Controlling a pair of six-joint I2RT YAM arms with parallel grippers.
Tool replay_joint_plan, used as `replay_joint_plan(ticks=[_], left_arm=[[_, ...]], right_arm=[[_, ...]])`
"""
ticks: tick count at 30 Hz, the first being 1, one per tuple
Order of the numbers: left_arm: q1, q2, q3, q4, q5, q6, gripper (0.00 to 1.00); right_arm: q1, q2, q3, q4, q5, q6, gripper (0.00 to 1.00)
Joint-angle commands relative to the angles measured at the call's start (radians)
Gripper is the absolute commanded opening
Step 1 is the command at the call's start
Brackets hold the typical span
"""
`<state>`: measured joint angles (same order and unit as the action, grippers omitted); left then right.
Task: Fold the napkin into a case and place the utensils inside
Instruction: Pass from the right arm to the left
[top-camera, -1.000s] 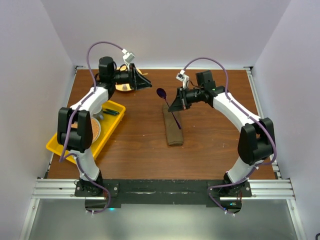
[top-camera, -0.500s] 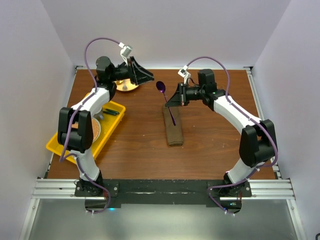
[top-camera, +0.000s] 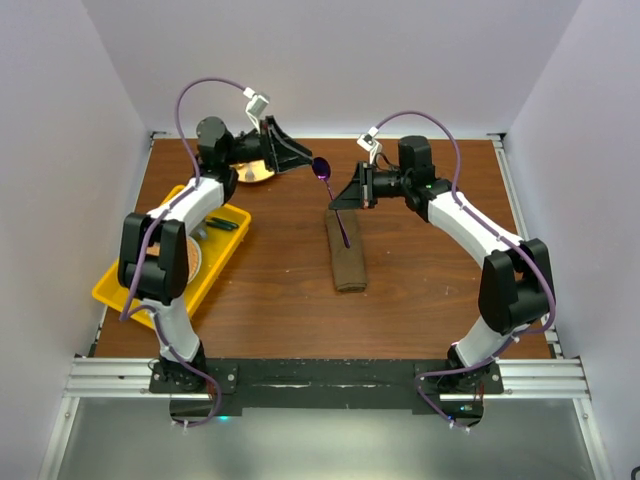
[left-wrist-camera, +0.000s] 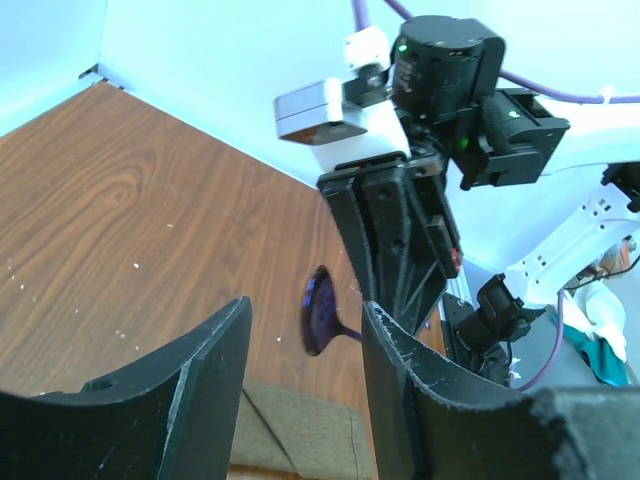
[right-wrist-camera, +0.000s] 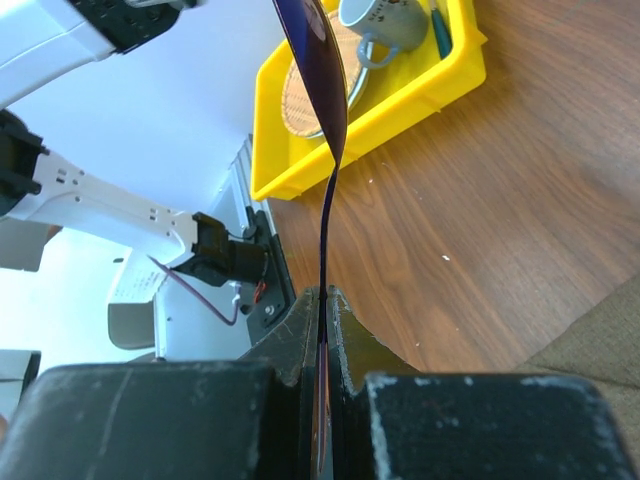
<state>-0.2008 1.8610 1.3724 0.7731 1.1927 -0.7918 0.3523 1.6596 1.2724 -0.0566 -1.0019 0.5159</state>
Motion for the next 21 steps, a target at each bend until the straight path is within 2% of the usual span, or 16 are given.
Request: replay_joint_plan(ticks=[1, 6, 9, 18, 19, 21], left_arm=[[-0.006, 0.024, 0.045, -0.046, -0.021, 0.057, 0.51], [-0.017, 0.038, 0.066, -0.057, -0.012, 0.069, 0.43], [-0.029, 0.046, 0.094, -0.130, -0.008, 0.136, 0.39], [-0.035, 0.070, 0.139, -0.195, -0.001, 0.206, 0.29], [-0.035, 0.073, 0.145, -0.196, 0.004, 0.210, 0.26], [-0.037, 0.081, 0.158, -0.218, 0.013, 0.223, 0.10]], right_arm=[[-0.003, -0.009, 0.015, 0.052, -0.040, 0.016, 0.00], [-0.004, 0.002, 0.022, 0.078, -0.046, 0.018, 0.00], [-0.003, 0.008, 0.028, 0.077, -0.047, 0.018, 0.00], [-0.003, 0.029, 0.042, 0.067, -0.047, 0.026, 0.00], [-0.004, 0.031, 0.044, 0.066, -0.047, 0.024, 0.00], [-0.004, 0.035, 0.048, 0.067, -0.047, 0.027, 0.00]])
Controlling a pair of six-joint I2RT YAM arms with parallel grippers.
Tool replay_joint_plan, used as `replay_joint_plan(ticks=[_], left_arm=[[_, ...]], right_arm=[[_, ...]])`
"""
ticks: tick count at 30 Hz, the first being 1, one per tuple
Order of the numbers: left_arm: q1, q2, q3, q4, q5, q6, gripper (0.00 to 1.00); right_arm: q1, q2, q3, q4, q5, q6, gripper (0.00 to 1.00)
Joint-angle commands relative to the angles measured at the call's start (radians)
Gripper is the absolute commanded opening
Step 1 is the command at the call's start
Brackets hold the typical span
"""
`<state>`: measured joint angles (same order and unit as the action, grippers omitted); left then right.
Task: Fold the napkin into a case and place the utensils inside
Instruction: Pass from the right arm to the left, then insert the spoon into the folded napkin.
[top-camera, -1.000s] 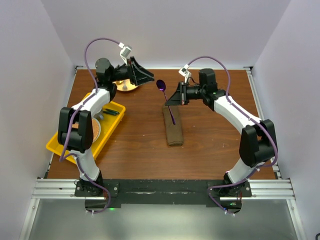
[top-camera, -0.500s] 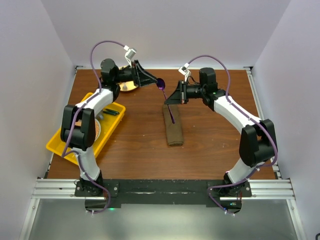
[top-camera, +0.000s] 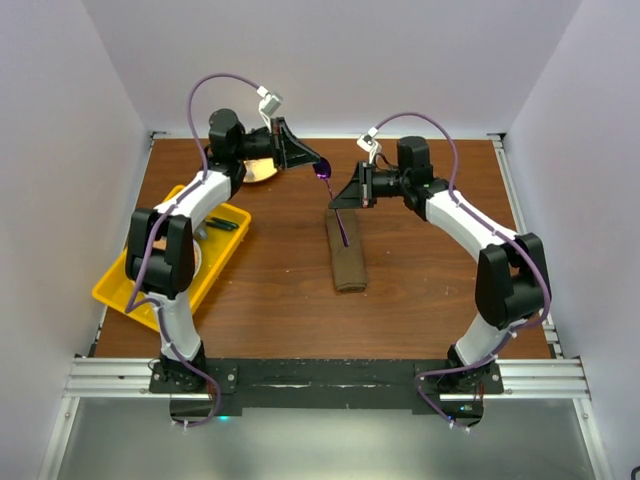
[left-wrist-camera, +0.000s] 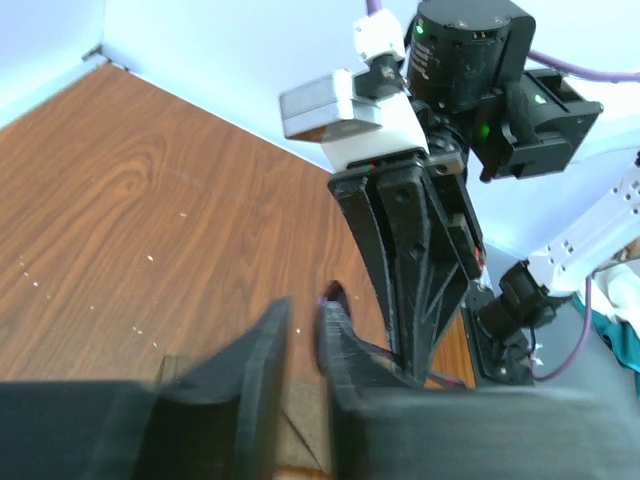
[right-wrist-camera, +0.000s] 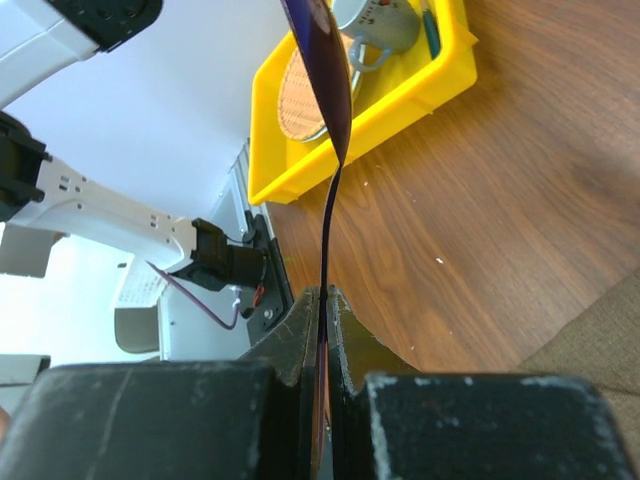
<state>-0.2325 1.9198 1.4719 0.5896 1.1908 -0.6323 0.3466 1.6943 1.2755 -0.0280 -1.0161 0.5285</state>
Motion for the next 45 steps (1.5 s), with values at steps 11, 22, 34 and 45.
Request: replay_joint_plan(ticks=[11, 22, 34, 45], left_arm=[[-0.002, 0.153, 0.224, -0.270, 0.038, 0.216, 0.00], [0.004, 0.367, 0.380, -0.453, 0.007, 0.367, 0.00], [0.002, 0.470, 0.518, -0.749, -0.083, 0.695, 0.00], [-0.008, 0.489, 0.519, -0.741, -0.077, 0.730, 0.00]], right_arm=[[-0.078, 0.050, 0.102, -0.124, 0.008, -0.074, 0.57], [-0.150, 0.146, 0.168, -0.429, 0.143, -0.350, 0.61], [-0.149, 0.219, 0.231, -0.579, 0.162, -0.492, 0.51], [-0.149, 0.261, 0.252, -0.586, 0.159, -0.493, 0.49]])
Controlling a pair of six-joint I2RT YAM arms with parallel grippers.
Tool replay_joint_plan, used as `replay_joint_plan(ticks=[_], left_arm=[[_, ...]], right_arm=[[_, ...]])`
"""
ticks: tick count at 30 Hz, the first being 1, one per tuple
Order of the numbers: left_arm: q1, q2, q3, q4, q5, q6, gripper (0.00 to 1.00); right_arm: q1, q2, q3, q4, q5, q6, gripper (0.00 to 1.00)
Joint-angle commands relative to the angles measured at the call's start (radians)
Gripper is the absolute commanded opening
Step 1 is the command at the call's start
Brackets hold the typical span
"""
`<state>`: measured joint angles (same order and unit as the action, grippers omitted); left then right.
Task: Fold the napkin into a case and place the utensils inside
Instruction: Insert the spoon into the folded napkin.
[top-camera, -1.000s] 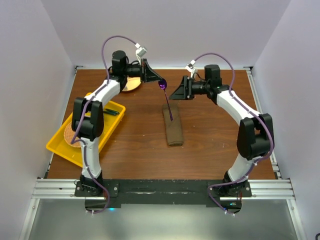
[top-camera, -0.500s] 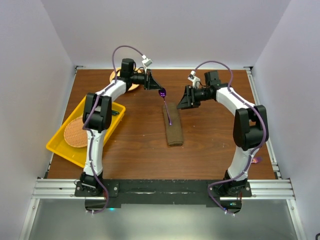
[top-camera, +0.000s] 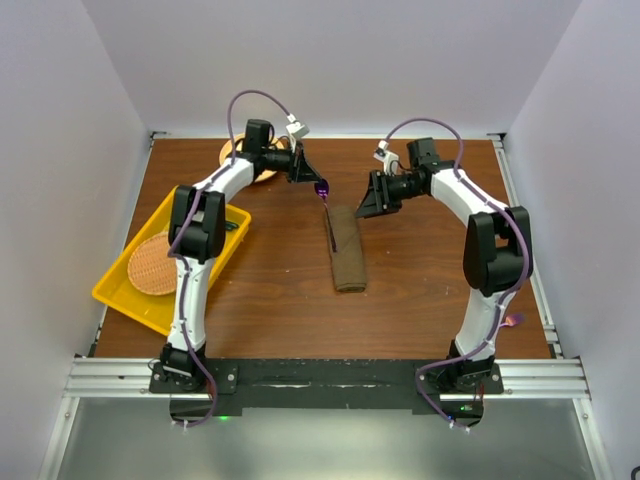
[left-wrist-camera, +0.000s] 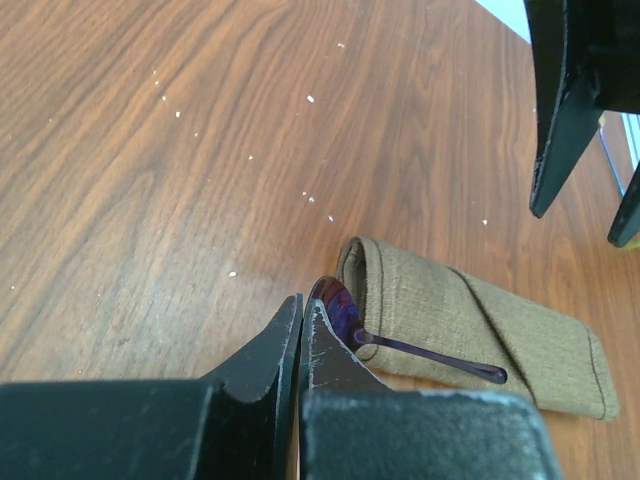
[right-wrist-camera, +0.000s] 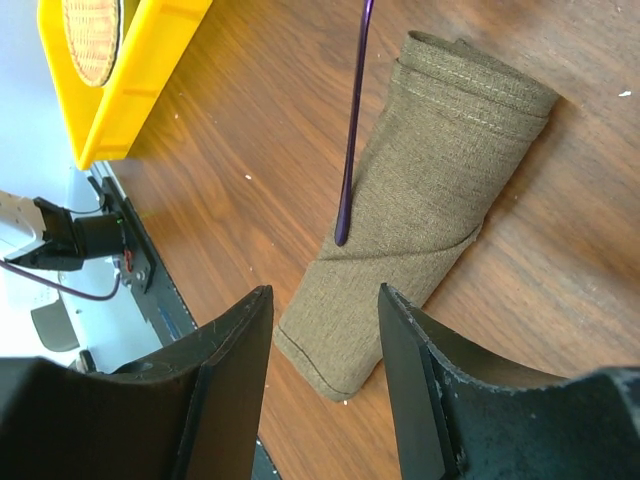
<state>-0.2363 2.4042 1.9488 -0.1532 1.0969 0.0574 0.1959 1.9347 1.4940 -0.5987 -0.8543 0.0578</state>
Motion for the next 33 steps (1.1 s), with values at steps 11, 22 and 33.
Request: replay_joint_plan(ticks=[11, 22, 33], left_arm=[[-0.031, -0.014, -0.001, 0.021, 0.029, -0.007, 0.00], [-0.061, -0.040, -0.063, 0.015, 0.032, -0.018, 0.00], [-0.084, -0.085, -0.155, 0.058, 0.029, -0.044, 0.00]], right_arm=[[0.005, 0.078, 0.040, 0.023, 0.043, 0.014, 0.42], [0.016, 0.148, 0.051, 0.108, 0.097, 0.102, 0.52], [0.016, 0.196, 0.058, 0.140, 0.123, 0.154, 0.52]])
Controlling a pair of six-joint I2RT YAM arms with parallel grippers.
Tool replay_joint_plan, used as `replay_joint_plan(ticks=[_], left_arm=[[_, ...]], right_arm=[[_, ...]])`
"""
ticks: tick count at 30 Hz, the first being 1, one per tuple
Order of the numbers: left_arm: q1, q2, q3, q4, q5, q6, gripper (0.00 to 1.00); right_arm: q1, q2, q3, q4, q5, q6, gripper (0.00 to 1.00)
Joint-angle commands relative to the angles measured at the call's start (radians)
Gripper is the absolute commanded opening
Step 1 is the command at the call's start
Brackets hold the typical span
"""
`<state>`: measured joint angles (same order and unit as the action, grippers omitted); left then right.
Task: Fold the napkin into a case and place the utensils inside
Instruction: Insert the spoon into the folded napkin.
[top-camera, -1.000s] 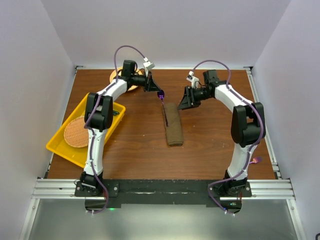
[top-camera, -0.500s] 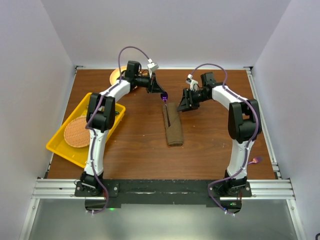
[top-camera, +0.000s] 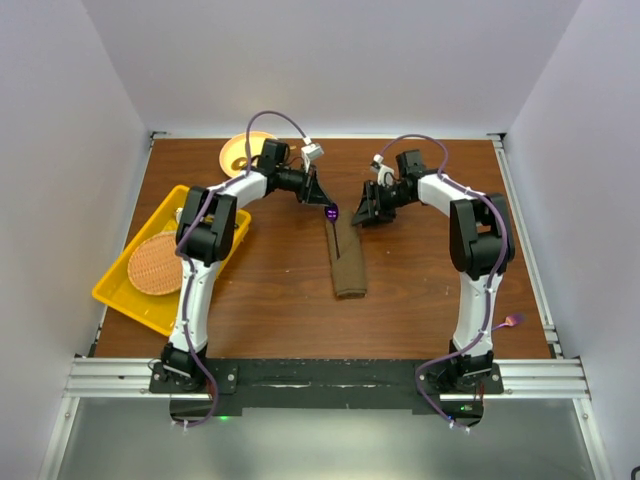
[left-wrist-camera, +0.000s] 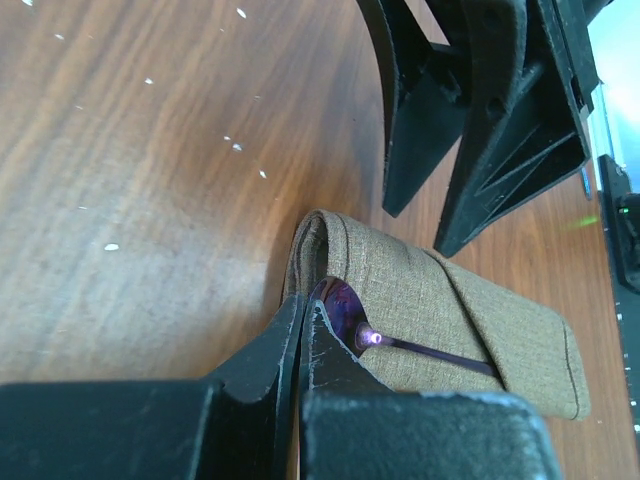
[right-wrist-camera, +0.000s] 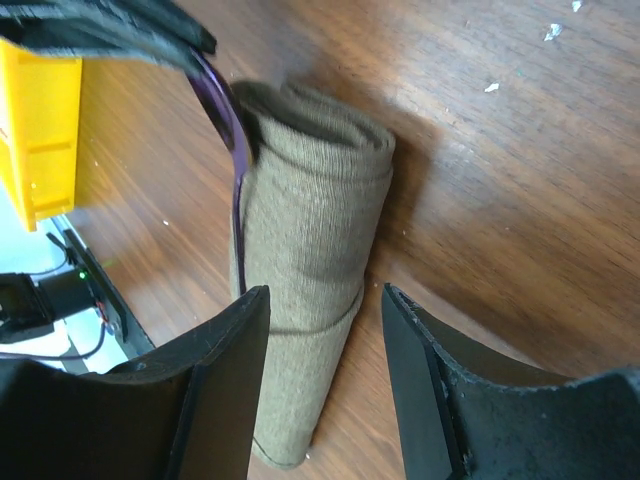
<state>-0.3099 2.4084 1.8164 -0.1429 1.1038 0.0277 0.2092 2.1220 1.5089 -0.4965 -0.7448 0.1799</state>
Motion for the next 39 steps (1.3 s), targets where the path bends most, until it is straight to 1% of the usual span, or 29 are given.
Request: replay_joint_plan(ticks=[1, 5, 6, 11, 14, 15, 19, 20, 23, 24, 26, 30, 33, 39], left_arm=[[-0.012, -0.091, -0.028, 0.054, 0.022, -0.020, 0.00], [-0.014, -0.107, -0.049, 0.075, 0.016, -0.020, 0.00], [-0.015, -0.111, -0.049, 0.075, 0.018, -0.047, 0.00], [-0.017, -0.115, -0.051, 0.063, 0.018, -0.043, 0.00], [-0.018, -0.120, -0.057, 0.049, 0.018, -0.034, 0.00], [-0.020, -0.118, -0.057, 0.030, 0.016, -0.003, 0.00], [-0.020, -0.118, -0.058, -0.027, 0.014, 0.038, 0.00], [-0.020, -0.124, -0.065, -0.033, 0.018, 0.043, 0.00], [-0.021, -0.140, -0.089, -0.034, 0.018, 0.046, 0.00], [-0.023, -0.141, -0.094, -0.034, 0.016, 0.047, 0.00], [-0.026, -0.144, -0.106, -0.037, 0.014, 0.048, 0.00], [-0.035, -0.152, -0.138, -0.035, 0.010, 0.057, 0.00], [-0.043, -0.161, -0.163, -0.021, 0.010, 0.046, 0.00], [-0.052, -0.186, -0.207, 0.016, 0.005, 0.025, 0.00]], right_arm=[[0.002, 0.010, 0.045, 0.038, 0.016, 0.032, 0.51], [0.006, 0.016, 0.047, 0.041, 0.024, 0.033, 0.50], [0.009, 0.018, 0.047, 0.044, 0.025, 0.036, 0.50], [0.022, 0.032, 0.047, 0.067, 0.024, 0.044, 0.47], [0.027, 0.042, 0.042, 0.091, 0.028, 0.056, 0.47], [0.029, 0.046, 0.039, 0.098, 0.030, 0.065, 0.46], [0.033, 0.050, 0.016, 0.131, 0.038, 0.092, 0.38], [0.036, 0.052, 0.014, 0.131, 0.041, 0.095, 0.32], [0.039, 0.053, 0.011, 0.136, 0.061, 0.107, 0.22], [0.041, 0.055, 0.013, 0.136, 0.064, 0.112, 0.17], [0.041, 0.058, 0.017, 0.134, 0.070, 0.110, 0.11], [0.041, 0.058, 0.020, 0.131, 0.078, 0.113, 0.05], [0.042, 0.056, 0.017, 0.134, 0.076, 0.119, 0.02], [0.042, 0.053, 0.011, 0.134, 0.087, 0.121, 0.02]])
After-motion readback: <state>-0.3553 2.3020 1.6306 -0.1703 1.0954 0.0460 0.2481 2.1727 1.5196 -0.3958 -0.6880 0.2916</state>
